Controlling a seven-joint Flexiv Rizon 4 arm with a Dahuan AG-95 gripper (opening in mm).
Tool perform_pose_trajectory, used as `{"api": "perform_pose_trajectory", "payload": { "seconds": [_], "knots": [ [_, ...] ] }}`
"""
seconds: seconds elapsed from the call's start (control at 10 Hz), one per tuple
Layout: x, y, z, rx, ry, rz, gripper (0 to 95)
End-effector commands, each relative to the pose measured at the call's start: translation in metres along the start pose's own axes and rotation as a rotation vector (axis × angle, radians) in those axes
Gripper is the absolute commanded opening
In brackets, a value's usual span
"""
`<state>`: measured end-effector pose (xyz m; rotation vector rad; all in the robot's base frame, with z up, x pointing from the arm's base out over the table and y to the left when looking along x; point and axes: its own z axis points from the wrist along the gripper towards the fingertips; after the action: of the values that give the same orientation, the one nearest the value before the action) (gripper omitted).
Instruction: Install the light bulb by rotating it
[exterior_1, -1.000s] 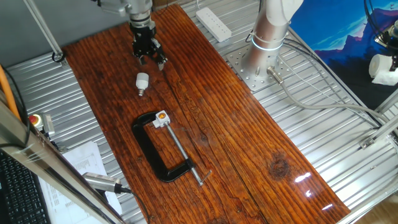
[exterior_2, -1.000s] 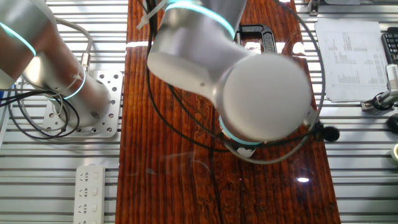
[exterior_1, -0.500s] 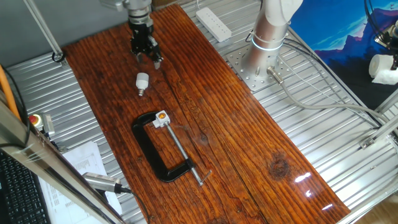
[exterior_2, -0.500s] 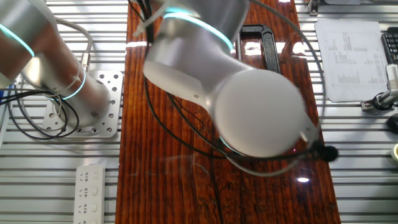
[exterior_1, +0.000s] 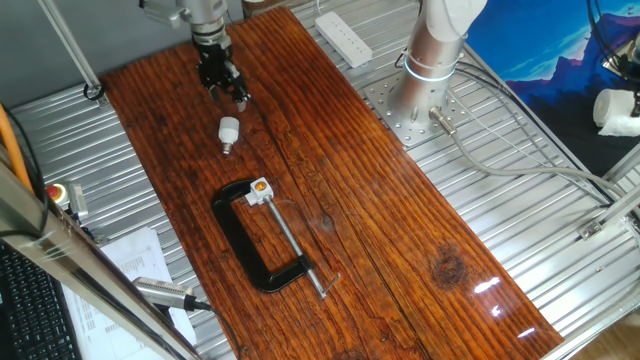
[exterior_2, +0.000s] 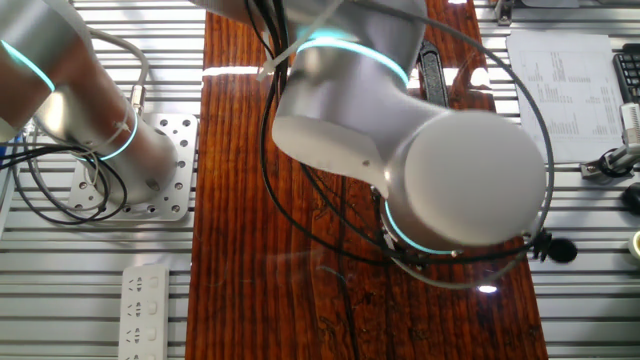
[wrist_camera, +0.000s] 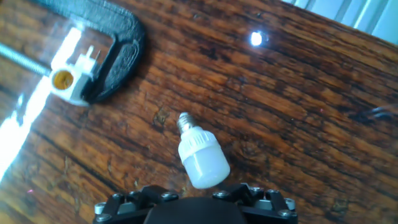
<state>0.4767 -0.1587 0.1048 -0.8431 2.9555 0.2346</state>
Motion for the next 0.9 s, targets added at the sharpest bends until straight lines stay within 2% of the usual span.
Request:
{"api": "perform_pose_trajectory", "payload": {
  "seconds": [0.1, 0.3, 0.5, 0.7, 0.8, 0.9],
  "knots": [
    [0.002, -0.005, 0.005, -0.049, -0.074, -0.071, 76.0],
    [0.002, -0.005, 0.005, -0.038, -0.101, -0.041, 76.0],
    [0.002, -0.005, 0.005, -0.008, -0.128, -0.092, 76.0],
    [0.002, -0.013, 0.007, -0.004, -0.139, -0.115, 76.0],
    [-0.001, -0.026, 0.01, -0.001, -0.152, -0.159, 76.0],
    [-0.002, -0.031, 0.012, -0.004, -0.157, -0.168, 76.0]
  ]
}}
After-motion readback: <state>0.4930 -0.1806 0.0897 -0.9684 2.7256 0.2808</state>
